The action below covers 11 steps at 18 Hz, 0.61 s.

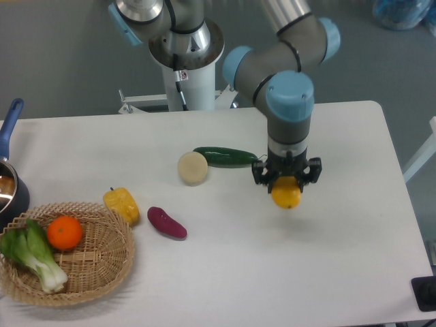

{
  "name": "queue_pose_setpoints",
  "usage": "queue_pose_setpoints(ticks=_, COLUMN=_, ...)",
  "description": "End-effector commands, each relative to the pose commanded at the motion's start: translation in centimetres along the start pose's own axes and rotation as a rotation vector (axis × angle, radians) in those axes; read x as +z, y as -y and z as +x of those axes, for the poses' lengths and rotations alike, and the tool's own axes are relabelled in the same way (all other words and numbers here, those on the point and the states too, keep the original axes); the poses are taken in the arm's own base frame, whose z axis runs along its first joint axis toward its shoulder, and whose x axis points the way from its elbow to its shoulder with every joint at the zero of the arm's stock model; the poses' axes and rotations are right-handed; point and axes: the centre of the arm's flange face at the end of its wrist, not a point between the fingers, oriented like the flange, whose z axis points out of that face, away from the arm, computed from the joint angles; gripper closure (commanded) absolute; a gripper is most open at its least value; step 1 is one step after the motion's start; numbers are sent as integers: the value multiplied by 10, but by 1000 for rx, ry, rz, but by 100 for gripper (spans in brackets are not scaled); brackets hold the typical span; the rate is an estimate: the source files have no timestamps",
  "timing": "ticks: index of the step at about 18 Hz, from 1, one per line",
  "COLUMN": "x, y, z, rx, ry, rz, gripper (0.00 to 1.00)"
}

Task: Pick up the mango from the table
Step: 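Lift the grasped mango up off the table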

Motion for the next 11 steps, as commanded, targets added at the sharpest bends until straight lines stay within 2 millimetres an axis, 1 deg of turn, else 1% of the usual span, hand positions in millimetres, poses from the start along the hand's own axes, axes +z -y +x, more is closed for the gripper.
queue_pose_setpoints(ticks=4, x=-16, y=-17, z=-10, rx=134, ry=-6, rz=3, gripper=76)
queue_pose_setpoints(ticks=7, x=-22, y=-30, z=-16, rx=229, ry=-37, rz=41, gripper=77)
queue_pose_setpoints(ticks=8, x=-22, y=-37, z=-18, rx=246, ry=-38, rz=42, gripper=77)
queue_pose_setpoints(ticks=11, x=-16, y=-42, z=-13, rx=294, ry=-44, rz=36, gripper=78)
